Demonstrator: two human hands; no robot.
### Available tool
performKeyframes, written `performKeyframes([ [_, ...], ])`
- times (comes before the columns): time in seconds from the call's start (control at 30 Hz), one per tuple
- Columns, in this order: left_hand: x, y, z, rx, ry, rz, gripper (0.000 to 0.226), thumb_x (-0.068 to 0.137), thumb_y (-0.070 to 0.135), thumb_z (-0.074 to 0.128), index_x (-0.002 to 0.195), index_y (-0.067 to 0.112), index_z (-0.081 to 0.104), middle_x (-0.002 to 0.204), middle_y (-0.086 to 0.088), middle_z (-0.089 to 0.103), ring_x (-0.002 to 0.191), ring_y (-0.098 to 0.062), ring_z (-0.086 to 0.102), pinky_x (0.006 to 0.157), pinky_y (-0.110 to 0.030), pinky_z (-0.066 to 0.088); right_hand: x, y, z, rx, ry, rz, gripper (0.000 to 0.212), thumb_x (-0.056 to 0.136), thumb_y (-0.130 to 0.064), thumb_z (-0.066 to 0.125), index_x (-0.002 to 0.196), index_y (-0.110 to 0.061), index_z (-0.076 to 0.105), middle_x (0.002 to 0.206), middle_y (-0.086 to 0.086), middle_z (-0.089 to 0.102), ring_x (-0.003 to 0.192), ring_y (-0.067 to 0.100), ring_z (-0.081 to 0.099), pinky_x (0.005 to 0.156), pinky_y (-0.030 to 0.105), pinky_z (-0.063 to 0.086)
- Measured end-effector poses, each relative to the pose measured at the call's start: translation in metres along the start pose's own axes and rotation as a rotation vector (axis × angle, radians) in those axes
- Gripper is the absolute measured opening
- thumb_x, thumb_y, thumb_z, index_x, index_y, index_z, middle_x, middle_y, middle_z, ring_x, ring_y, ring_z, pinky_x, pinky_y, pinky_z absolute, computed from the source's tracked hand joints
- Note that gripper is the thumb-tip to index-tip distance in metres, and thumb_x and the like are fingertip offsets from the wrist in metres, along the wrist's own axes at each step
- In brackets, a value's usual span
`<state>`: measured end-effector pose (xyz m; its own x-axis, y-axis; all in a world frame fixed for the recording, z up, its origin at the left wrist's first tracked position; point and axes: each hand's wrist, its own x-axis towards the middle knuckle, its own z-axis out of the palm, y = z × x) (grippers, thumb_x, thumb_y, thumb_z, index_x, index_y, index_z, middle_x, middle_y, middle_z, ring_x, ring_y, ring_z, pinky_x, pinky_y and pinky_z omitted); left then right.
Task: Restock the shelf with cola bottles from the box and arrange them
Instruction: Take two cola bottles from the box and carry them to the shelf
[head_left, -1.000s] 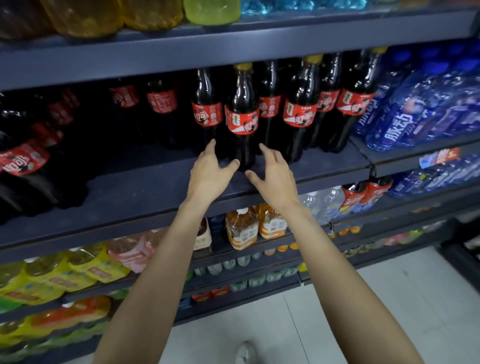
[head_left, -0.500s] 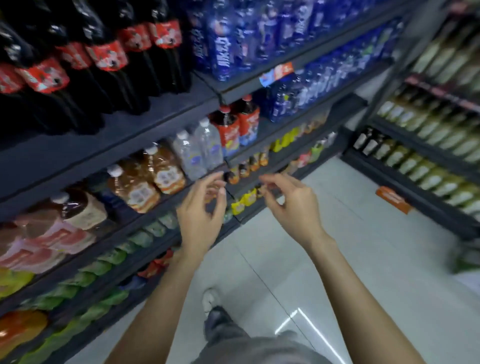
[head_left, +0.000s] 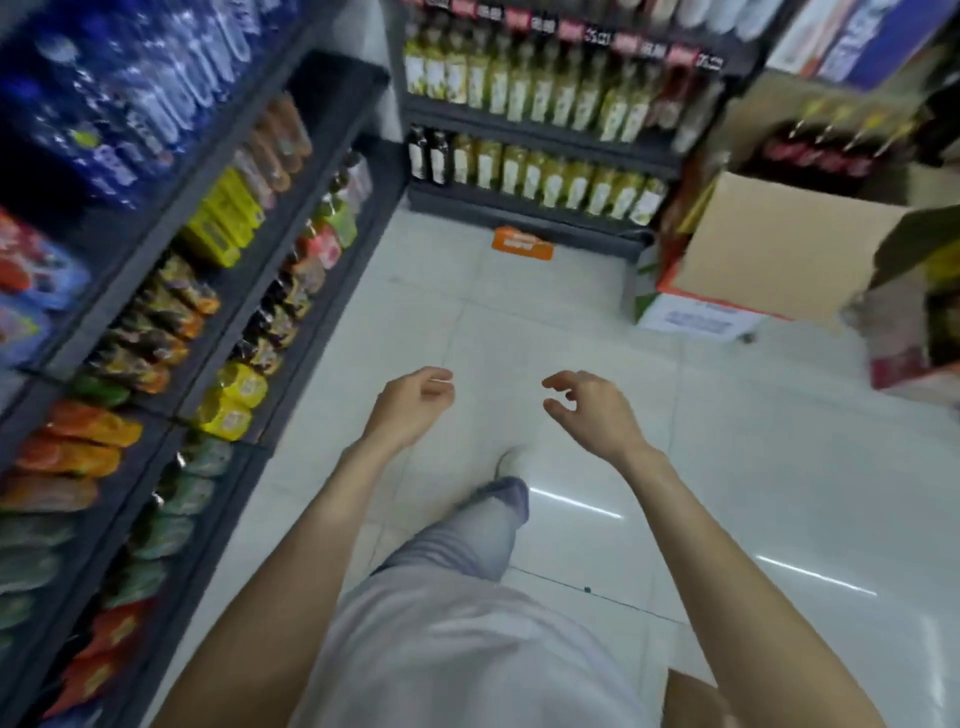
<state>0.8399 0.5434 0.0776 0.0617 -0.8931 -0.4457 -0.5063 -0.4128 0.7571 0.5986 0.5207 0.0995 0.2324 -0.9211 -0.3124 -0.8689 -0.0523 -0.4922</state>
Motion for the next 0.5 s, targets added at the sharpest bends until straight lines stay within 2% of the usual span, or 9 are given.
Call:
performKeyframes([
  [0.13, 0.083, 0.057, 0.063, 0.03, -0.05, 0.027, 0.022, 0.089, 0.019, 0.061, 0.11, 0.02, 0.066, 0.101, 0.004, 0.069, 0.094, -0.012, 0.065, 0.09, -0.026, 0.048, 0.038, 0.092, -0.058, -0.037, -0.049, 0.147, 0.03, 0.091, -0.028, 0.056, 0.12, -0.022, 0.06, 0.116, -0.001, 0.064, 0.102, 0.021, 0.061, 0.085, 0.032, 0.047],
  [0.23, 0.144, 0.1, 0.114, 0.031, -0.108, 0.005, 0.017, 0.089, 0.019, 0.06, 0.105, 0.022, 0.066, 0.102, 0.001, 0.07, 0.097, -0.015, 0.065, 0.09, -0.028, 0.048, 0.06, 0.159, -0.106, -0.007, -0.034, 0.289, 0.028, 0.091, -0.028, 0.055, 0.118, -0.025, 0.06, 0.113, -0.003, 0.066, 0.1, 0.02, 0.061, 0.084, 0.031, 0.048],
  [0.37, 0.211, 0.17, 0.176, 0.094, -0.187, -0.006, 0.015, 0.09, 0.022, 0.06, 0.104, 0.022, 0.067, 0.105, 0.002, 0.069, 0.098, -0.014, 0.064, 0.089, -0.026, 0.047, 0.083, 0.238, -0.17, 0.064, 0.016, 0.444, 0.026, 0.092, -0.027, 0.053, 0.117, -0.025, 0.061, 0.11, -0.006, 0.066, 0.098, 0.016, 0.061, 0.078, 0.026, 0.045],
  [0.5, 0.271, 0.259, 0.222, 0.103, -0.184, 0.052, 0.018, 0.091, 0.022, 0.059, 0.107, 0.019, 0.067, 0.104, 0.003, 0.068, 0.095, -0.012, 0.063, 0.082, -0.022, 0.045, 0.123, 0.307, -0.226, 0.16, 0.115, 0.502, 0.023, 0.091, -0.023, 0.053, 0.111, -0.022, 0.064, 0.105, -0.006, 0.069, 0.096, 0.017, 0.063, 0.078, 0.029, 0.046],
])
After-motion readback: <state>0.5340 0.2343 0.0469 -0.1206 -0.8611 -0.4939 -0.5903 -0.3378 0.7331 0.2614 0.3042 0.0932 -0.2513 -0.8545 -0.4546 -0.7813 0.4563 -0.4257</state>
